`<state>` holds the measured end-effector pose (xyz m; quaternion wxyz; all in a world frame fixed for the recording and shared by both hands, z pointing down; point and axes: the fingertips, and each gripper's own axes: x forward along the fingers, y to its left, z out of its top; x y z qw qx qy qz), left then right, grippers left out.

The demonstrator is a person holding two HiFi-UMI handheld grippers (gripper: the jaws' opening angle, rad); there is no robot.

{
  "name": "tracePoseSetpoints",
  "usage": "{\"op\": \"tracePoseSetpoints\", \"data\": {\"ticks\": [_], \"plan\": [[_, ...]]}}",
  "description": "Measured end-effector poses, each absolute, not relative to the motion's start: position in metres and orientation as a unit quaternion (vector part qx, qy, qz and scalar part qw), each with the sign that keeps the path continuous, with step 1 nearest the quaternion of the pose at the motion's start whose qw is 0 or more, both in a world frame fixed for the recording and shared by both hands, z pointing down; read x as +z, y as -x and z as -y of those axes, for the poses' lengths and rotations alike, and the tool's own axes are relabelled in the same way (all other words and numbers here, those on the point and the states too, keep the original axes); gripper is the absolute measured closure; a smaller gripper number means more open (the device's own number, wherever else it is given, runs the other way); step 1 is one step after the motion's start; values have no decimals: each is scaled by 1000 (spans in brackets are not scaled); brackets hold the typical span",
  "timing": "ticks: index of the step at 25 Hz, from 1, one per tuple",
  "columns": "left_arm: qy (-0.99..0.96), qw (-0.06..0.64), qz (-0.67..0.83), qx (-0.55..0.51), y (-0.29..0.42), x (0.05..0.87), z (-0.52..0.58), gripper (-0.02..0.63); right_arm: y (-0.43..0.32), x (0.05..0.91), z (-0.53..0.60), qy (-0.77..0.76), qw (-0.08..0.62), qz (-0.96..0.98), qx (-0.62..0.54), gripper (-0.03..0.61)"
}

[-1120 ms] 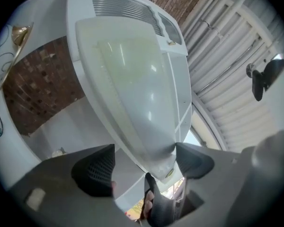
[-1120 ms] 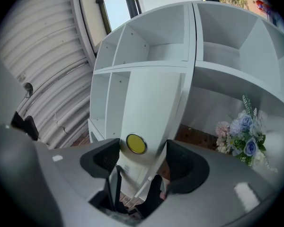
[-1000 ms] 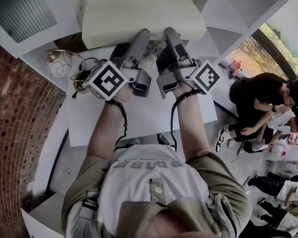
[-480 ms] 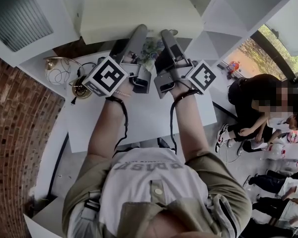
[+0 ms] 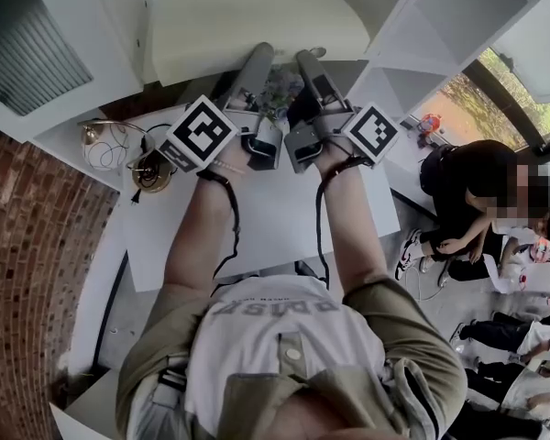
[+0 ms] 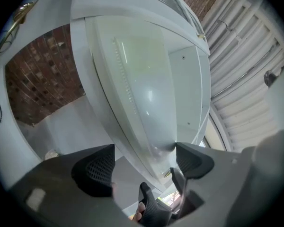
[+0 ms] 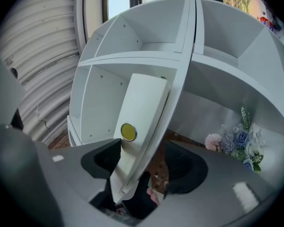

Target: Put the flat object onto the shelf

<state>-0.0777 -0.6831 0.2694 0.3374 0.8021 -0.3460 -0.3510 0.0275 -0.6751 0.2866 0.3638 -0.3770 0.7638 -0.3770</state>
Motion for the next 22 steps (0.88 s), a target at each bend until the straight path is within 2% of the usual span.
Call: {"op": "tracePoseSetpoints", "data": {"ticks": [16,22], "plan": [[-791,352,373,-334,84,273,704,192,-21,289,695,378,357,-755,-400,286],[-794,341,389,-320,94,281,685,202,-24,288,673,376,356,-769,-375,304]]}}
